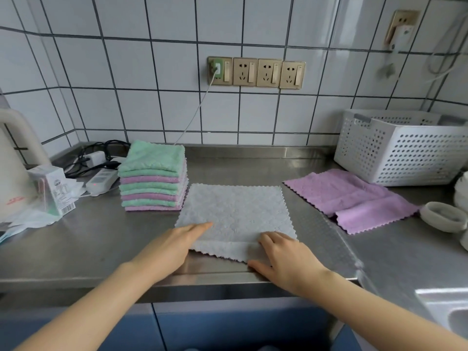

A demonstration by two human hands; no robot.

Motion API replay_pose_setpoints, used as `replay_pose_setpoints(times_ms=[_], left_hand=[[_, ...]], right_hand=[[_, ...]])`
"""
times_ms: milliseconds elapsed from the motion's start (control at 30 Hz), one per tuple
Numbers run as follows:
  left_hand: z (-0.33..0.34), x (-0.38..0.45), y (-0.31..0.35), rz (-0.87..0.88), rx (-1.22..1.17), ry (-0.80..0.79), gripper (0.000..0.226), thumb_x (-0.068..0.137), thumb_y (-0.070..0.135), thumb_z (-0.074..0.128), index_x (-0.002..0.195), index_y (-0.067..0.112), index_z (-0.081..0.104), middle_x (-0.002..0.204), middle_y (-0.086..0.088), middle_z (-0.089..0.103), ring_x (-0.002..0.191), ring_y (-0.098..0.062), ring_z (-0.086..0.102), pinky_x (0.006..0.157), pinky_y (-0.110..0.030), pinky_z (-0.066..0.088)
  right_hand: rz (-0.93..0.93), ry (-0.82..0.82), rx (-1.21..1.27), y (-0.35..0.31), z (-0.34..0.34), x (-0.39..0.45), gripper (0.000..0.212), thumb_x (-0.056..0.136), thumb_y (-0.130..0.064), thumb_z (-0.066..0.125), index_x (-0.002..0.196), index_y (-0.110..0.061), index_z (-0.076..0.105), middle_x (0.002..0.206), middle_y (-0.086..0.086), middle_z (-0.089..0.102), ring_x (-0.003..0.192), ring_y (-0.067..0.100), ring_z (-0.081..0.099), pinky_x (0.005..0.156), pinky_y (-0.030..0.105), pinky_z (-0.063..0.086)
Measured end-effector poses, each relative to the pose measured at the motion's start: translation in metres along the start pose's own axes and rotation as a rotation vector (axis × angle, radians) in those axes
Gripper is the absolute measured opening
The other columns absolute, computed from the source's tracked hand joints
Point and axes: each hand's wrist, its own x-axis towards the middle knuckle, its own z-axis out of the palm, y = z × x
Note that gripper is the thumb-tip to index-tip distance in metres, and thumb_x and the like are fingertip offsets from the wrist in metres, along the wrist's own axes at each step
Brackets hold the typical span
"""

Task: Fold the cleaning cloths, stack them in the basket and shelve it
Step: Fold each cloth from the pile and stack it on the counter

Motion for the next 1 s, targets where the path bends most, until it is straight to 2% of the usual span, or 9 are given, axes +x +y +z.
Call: replay_pose_setpoints(times_ms=[133, 267, 367, 433, 533, 600, 700, 833, 1000], left_hand=[[-0.003, -0.001, -0.002, -0.064, -0.203, 0.113, 0.02, 0.095, 0.03, 0.05, 0.109, 0.029, 0.064, 0.105, 0.014, 0.067, 0.093, -0.002, 0.062, 0.081, -0.025, 0.046], [-0.001, -0.002, 0.005, -0.07, -0.238, 0.17, 0.036, 0.097, 0.036, 0.044, 0.062, 0.027, 0.049, 0.055, 0.006, 0.049, 0.051, -0.006, 0.045, 0.054, -0.024, 0.032], [0.001, -0.011, -0.009, -0.076, -0.281, 0.123, 0.016, 0.094, 0.025, 0.054, 0.087, 0.03, 0.067, 0.088, 0.018, 0.064, 0.079, 0.007, 0.057, 0.077, -0.018, 0.046], [0.004, -0.02, -0.022, -0.083, -0.233, 0.101, 0.026, 0.091, 0.014, 0.06, 0.114, 0.022, 0.068, 0.117, 0.018, 0.057, 0.111, 0.003, 0.054, 0.101, -0.018, 0.038], [0.002, -0.036, -0.033, -0.09, -0.266, 0.144, 0.034, 0.087, 0.002, 0.063, 0.113, 0.024, 0.067, 0.121, 0.018, 0.055, 0.118, 0.006, 0.048, 0.109, -0.018, 0.031], [0.0, -0.043, -0.034, -0.095, -0.336, 0.173, 0.039, 0.085, 0.001, 0.065, 0.105, 0.035, 0.067, 0.116, 0.027, 0.058, 0.114, 0.012, 0.05, 0.106, -0.015, 0.033], [-0.006, -0.058, -0.023, -0.146, -0.456, 0.214, 0.035, 0.084, 0.009, 0.067, 0.093, 0.042, 0.068, 0.096, 0.043, 0.061, 0.103, 0.018, 0.055, 0.093, -0.004, 0.039], [-0.026, -0.067, -0.007, -0.166, -0.672, 0.27, 0.029, 0.08, -0.002, 0.067, 0.082, 0.025, 0.076, 0.085, 0.019, 0.073, 0.081, 0.007, 0.066, 0.074, -0.003, 0.045], [-0.037, -0.021, -0.01, -0.325, -1.026, 0.431, 0.018, 0.085, 0.002, 0.062, 0.088, 0.018, 0.071, 0.081, 0.002, 0.075, 0.076, -0.01, 0.068, 0.066, -0.022, 0.054]], right_hand=[[0.043, 0.021, -0.028, -0.008, 0.009, 0.003, 0.064, 0.079, -0.075, 0.028, 0.091, -0.016, 0.048, 0.101, -0.001, 0.058, 0.096, 0.022, 0.055, 0.071, 0.035, 0.043], [0.096, 0.018, -0.085, -0.016, 0.011, 0.008, 0.048, 0.087, -0.059, 0.027, 0.097, -0.017, 0.045, 0.104, 0.002, 0.06, 0.096, 0.027, 0.056, 0.065, 0.035, 0.044], [0.122, -0.035, -0.064, -0.003, 0.004, 0.011, 0.004, 0.09, -0.014, 0.04, 0.092, -0.015, 0.037, 0.102, 0.005, 0.061, 0.079, 0.028, 0.052, 0.059, 0.033, 0.038], [0.123, -0.023, -0.022, 0.02, 0.003, 0.005, 0.02, 0.082, -0.005, 0.043, 0.099, -0.014, 0.051, 0.105, 0.002, 0.063, 0.085, 0.027, 0.057, 0.066, 0.036, 0.047], [0.079, -0.028, 0.009, 0.057, 0.001, -0.005, 0.054, 0.075, -0.002, 0.048, 0.123, -0.024, 0.06, 0.131, -0.007, 0.058, 0.121, 0.018, 0.053, 0.098, 0.029, 0.045], [0.03, -0.067, 0.121, 0.07, -0.005, -0.009, 0.057, 0.076, -0.001, 0.055, 0.128, -0.024, 0.059, 0.136, -0.01, 0.054, 0.131, 0.012, 0.045, 0.106, 0.015, 0.028], [0.013, -0.019, 0.301, 0.078, -0.014, -0.022, 0.047, 0.075, 0.0, 0.065, 0.115, -0.024, 0.069, 0.117, -0.014, 0.065, 0.126, 0.01, 0.051, 0.102, 0.014, 0.034], [0.019, 0.022, 0.64, 0.064, -0.04, -0.049, 0.03, 0.071, -0.017, 0.063, 0.096, -0.026, 0.076, 0.098, -0.023, 0.07, 0.104, -0.009, 0.06, 0.087, 0.007, 0.044], [0.26, 0.178, 1.052, 0.064, -0.044, -0.017, 0.02, 0.087, -0.011, 0.065, 0.07, -0.002, 0.067, 0.062, 0.001, 0.057, 0.063, 0.011, 0.048, 0.062, 0.028, 0.037]])
